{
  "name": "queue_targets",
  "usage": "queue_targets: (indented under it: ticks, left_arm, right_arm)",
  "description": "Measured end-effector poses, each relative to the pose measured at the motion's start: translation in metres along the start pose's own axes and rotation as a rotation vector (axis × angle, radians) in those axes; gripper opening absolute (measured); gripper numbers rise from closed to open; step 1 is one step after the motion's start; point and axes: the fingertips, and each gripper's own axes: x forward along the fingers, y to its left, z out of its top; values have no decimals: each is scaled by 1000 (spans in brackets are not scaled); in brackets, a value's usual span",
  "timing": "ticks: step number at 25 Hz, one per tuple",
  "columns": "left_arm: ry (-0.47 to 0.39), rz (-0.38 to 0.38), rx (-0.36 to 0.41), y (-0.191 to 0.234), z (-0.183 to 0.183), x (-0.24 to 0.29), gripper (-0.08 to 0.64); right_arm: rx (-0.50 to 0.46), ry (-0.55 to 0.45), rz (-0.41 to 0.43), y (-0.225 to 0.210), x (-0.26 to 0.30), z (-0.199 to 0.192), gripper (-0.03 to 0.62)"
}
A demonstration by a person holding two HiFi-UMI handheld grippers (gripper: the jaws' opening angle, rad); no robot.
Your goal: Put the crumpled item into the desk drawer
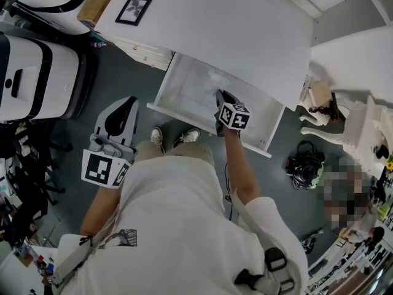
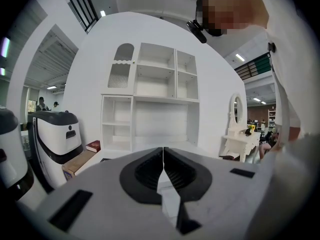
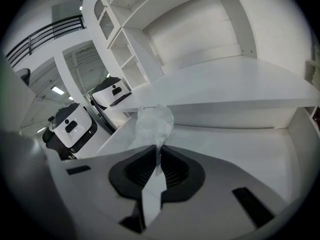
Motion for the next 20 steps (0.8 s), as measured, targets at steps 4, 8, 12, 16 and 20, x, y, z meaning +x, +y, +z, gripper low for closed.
queue_targets:
  ticks: [4, 8, 12, 16, 20]
  left_arm:
    - [13, 14, -10, 3, -6, -3, 18]
    - [21, 26, -20, 4, -11, -4, 18]
    - [31, 46, -25, 7, -15, -8, 18]
    - [43, 70, -28, 12, -19, -15, 18]
    - [51, 91, -29, 16, -21, -21, 18]
  right_arm:
    - [12, 36, -7, -5, 11, -9, 38]
    - [35, 61, -8, -9, 22, -14, 38]
    - [42, 94, -21, -17, 31, -22, 38]
    - [83, 87, -14, -21, 40, -24, 39]
    - [98, 91, -22, -23, 45, -23, 40]
